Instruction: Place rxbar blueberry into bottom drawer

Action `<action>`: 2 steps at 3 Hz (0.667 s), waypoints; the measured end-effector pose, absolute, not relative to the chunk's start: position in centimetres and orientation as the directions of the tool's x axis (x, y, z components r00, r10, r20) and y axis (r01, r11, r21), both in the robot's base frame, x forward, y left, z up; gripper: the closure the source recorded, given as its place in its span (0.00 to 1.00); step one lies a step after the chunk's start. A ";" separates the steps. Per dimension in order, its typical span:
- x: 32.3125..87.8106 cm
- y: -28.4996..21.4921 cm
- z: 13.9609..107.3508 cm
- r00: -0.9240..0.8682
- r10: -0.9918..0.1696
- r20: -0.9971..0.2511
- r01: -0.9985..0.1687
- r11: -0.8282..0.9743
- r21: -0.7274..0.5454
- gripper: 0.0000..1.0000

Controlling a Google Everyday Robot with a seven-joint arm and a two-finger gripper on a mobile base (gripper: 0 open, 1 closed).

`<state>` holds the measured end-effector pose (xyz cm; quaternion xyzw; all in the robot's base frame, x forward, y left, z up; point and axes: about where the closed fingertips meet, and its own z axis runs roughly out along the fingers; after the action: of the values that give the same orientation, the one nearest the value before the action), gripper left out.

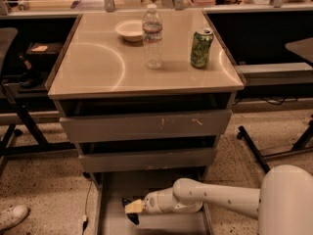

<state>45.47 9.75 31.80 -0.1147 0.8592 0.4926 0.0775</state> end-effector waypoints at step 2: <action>47.1 8.7 29.6 -0.964 -0.052 -0.262 -0.250 0.521 0.816 1.00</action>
Offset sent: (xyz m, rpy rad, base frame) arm 0.0489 -0.0369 -0.0467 -0.0712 -0.0674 -0.2193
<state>47.05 8.68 29.61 -0.0872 0.8662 0.4813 0.1026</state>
